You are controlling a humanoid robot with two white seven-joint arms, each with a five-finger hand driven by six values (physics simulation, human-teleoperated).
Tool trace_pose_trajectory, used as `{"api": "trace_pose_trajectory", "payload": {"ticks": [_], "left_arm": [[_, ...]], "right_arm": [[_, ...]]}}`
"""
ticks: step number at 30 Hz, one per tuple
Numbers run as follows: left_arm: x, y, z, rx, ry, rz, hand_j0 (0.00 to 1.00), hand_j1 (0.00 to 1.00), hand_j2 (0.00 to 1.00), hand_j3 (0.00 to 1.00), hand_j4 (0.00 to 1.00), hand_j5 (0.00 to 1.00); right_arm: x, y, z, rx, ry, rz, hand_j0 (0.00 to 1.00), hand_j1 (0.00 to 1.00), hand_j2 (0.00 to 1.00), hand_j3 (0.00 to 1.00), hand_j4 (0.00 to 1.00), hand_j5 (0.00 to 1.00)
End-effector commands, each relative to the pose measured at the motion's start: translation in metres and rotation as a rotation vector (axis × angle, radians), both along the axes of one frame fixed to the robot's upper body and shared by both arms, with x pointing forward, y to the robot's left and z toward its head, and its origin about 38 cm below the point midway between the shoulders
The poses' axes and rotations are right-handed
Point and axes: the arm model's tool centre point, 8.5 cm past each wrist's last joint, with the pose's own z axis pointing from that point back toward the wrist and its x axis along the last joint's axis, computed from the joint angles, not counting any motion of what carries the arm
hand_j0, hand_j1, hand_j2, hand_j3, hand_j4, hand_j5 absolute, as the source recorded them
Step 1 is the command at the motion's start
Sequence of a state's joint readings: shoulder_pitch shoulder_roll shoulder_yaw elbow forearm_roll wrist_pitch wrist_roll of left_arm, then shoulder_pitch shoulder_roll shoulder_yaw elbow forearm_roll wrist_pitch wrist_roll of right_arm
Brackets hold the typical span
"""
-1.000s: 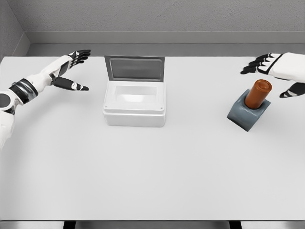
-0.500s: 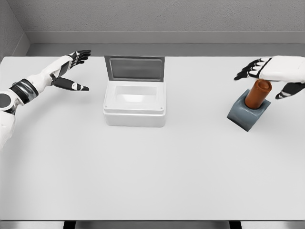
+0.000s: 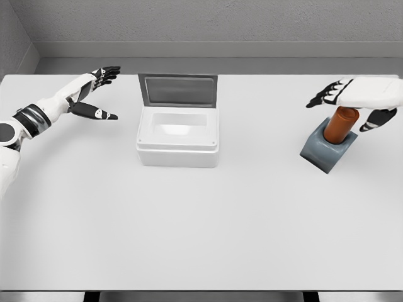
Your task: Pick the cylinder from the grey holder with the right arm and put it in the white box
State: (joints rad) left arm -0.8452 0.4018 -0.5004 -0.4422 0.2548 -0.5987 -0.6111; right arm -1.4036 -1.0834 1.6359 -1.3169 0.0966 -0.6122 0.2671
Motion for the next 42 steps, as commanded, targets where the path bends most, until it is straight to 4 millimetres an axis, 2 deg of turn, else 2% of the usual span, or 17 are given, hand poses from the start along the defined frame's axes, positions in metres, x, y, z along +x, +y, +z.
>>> {"api": "trace_pose_trajectory", "payload": {"ticks": [1, 7, 10, 18, 21, 23, 25, 28, 31, 35, 39, 42], "left_arm": [[0.000, 0.001, 0.001, -0.010, 0.002, 0.007, 1.00, 1.00, 1.00, 1.00, 1.00, 1.00], [0.000, 0.001, 0.000, -0.009, 0.004, 0.007, 1.00, 1.00, 1.00, 1.00, 1.00, 1.00], [0.000, 0.001, 0.000, -0.009, 0.007, 0.008, 1.00, 1.00, 1.00, 1.00, 1.00, 1.00], [0.001, 0.001, -0.001, -0.009, 0.022, 0.016, 1.00, 1.00, 1.00, 1.00, 1.00, 1.00], [0.001, 0.001, -0.001, -0.011, 0.021, 0.016, 1.00, 1.00, 1.00, 1.00, 1.00, 1.00], [0.001, 0.001, -0.001, -0.009, 0.023, 0.016, 1.00, 1.00, 1.00, 1.00, 1.00, 1.00], [0.001, 0.002, -0.001, -0.011, 0.023, 0.017, 1.00, 1.00, 1.00, 1.00, 1.00, 1.00], [0.001, 0.001, -0.001, -0.009, 0.023, 0.016, 1.00, 1.00, 1.00, 1.00, 1.00, 1.00], [0.001, 0.002, -0.001, -0.010, 0.022, 0.017, 1.00, 1.00, 1.00, 1.00, 1.00, 1.00], [0.001, 0.002, -0.001, -0.010, 0.022, 0.017, 1.00, 1.00, 1.00, 1.00, 1.00, 1.00], [0.001, 0.003, 0.000, -0.009, 0.021, 0.018, 1.00, 1.00, 1.00, 1.00, 1.00, 1.00], [0.001, 0.003, 0.000, -0.009, 0.021, 0.018, 1.00, 1.00, 1.00, 1.00, 1.00, 1.00]], "right_arm": [[-0.001, 0.006, 0.000, 0.004, 0.001, 0.016, 1.00, 1.00, 1.00, 1.00, 1.00, 1.00], [0.000, 0.001, -0.002, -0.015, 0.000, 0.008, 1.00, 1.00, 1.00, 1.00, 1.00, 1.00], [-0.001, 0.001, -0.003, -0.034, -0.002, 0.014, 0.85, 0.85, 0.85, 0.85, 0.85, 0.85], [-0.001, -0.003, -0.005, -0.053, 0.013, 0.005, 0.66, 0.66, 0.66, 0.66, 0.66, 0.66], [0.001, -0.008, -0.006, -0.061, 0.014, -0.010, 0.49, 0.49, 0.49, 0.49, 0.49, 0.49], [0.000, -0.006, -0.008, -0.067, 0.024, -0.005, 0.42, 0.42, 0.42, 0.42, 0.42, 0.42], [0.000, -0.007, -0.008, -0.067, 0.023, -0.008, 0.42, 0.42, 0.42, 0.42, 0.42, 0.42], [-0.001, -0.007, -0.008, -0.068, 0.025, -0.005, 0.37, 0.37, 0.37, 0.37, 0.37, 0.37], [-0.002, -0.011, -0.004, -0.071, 0.014, -0.012, 0.36, 0.36, 0.36, 0.36, 0.36, 0.36], [0.000, -0.011, 0.014, -0.054, -0.031, -0.013, 0.36, 0.36, 0.36, 0.36, 0.36, 0.36], [0.000, 0.006, 0.037, -0.022, -0.085, 0.032, 0.35, 0.35, 0.35, 0.35, 0.35, 0.35], [-0.003, 0.025, 0.044, -0.005, -0.101, 0.086, 0.35, 0.35, 0.35, 0.35, 0.35, 0.35]]}}
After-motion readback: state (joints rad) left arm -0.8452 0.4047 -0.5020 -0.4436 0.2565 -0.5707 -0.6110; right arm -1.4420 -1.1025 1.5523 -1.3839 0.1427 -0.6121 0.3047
